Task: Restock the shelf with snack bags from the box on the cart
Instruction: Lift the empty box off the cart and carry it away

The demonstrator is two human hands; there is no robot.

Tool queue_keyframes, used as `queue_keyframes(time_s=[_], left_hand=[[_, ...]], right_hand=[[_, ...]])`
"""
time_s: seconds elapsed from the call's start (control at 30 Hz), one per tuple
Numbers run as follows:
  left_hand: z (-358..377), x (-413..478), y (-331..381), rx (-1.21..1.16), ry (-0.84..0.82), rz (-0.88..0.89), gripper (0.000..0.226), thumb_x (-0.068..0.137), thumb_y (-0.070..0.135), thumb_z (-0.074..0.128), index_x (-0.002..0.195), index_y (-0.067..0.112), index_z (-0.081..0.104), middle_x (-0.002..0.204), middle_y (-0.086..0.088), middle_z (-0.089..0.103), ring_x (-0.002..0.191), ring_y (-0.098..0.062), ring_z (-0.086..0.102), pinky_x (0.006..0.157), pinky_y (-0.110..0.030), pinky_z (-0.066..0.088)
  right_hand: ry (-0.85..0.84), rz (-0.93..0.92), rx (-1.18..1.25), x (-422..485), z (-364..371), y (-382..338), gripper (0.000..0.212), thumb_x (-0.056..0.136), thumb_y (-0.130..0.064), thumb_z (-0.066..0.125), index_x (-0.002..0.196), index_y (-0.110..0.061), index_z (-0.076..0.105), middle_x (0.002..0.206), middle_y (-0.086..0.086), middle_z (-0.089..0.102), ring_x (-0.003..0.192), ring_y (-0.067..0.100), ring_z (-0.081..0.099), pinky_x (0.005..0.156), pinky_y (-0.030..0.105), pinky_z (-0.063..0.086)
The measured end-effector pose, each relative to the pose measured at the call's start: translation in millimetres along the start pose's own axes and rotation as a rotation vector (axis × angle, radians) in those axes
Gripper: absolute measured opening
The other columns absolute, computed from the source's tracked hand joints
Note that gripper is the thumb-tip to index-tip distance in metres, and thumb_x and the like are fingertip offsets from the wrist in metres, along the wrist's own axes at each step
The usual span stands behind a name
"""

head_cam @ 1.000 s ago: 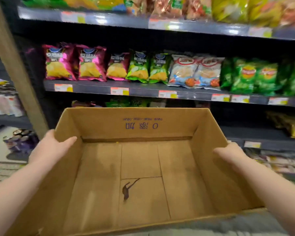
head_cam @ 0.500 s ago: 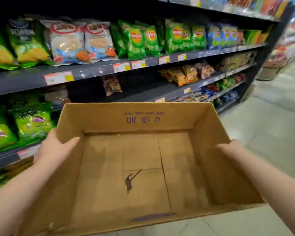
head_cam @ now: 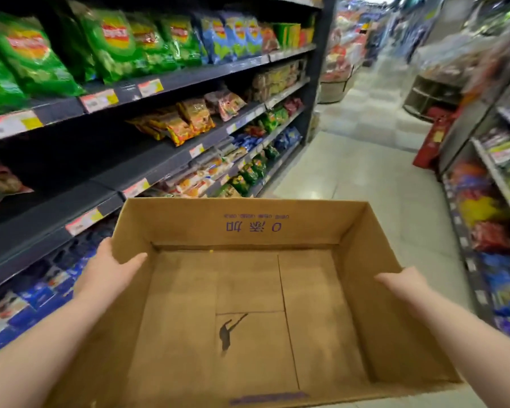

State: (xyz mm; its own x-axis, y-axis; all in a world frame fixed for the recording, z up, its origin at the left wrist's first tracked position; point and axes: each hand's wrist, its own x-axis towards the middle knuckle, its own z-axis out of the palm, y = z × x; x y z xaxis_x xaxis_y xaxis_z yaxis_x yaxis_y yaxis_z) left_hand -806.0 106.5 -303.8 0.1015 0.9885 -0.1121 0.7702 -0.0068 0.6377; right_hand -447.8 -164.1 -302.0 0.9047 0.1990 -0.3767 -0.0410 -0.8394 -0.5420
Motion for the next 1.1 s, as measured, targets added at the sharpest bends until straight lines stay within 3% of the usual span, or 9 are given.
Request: queue_keyframes(time_s=[0.3, 0.53, 0.87, 1.1], left_hand=[[122.9, 43.8, 135.5, 0.024, -0.106, 0.062, 0.080, 0.084, 0.048, 0.064, 0.147, 0.014, 0.030, 0.141, -0.018, 0.049, 0.126, -0.039, 0.049, 0.099, -0.046, 0.041], [199.9, 96.3, 223.5, 0.041, -0.182, 0.171, 0.075, 0.086, 0.044, 0.062, 0.146, 0.012, 0.031, 0.144, -0.017, 0.046, 0.129, -0.039, 0.046, 0.101, -0.046, 0.040], [329.1, 226.8, 351.2, 0.051, -0.365, 0.253, 0.076, 0.085, 0.049, 0.062, 0.146, 0.016, 0.030, 0.140, -0.013, 0.051, 0.121, -0.037, 0.053, 0.094, -0.044, 0.047], [414.9, 307.6, 438.6, 0.108, -0.466, 0.293, 0.089, 0.083, 0.050, 0.063, 0.152, 0.016, 0.016, 0.148, -0.016, 0.040, 0.130, -0.038, 0.044, 0.103, -0.051, 0.042]], right_hand=[[0.042, 0.116, 0.012, 120.9, -72.2, 18.3, 0.060, 0.087, -0.023, 0.064, 0.132, 0.012, 0.042, 0.134, 0.029, 0.049, 0.123, 0.043, 0.048, 0.102, 0.045, 0.042], [0.058, 0.222, 0.085, 196.7, -94.8, 19.1, 0.061, 0.090, -0.026, 0.061, 0.135, 0.009, 0.040, 0.135, 0.027, 0.048, 0.121, 0.043, 0.049, 0.100, 0.046, 0.044], [0.141, 0.401, 0.147, 335.3, -104.3, -31.4, 0.069, 0.090, -0.034, 0.060, 0.140, 0.005, 0.034, 0.137, 0.027, 0.046, 0.122, 0.043, 0.048, 0.096, 0.046, 0.044], [0.189, 0.497, 0.219, 431.9, -108.6, -64.3, 0.076, 0.088, -0.033, 0.063, 0.144, 0.004, 0.027, 0.144, 0.027, 0.038, 0.130, 0.044, 0.039, 0.104, 0.049, 0.037]])
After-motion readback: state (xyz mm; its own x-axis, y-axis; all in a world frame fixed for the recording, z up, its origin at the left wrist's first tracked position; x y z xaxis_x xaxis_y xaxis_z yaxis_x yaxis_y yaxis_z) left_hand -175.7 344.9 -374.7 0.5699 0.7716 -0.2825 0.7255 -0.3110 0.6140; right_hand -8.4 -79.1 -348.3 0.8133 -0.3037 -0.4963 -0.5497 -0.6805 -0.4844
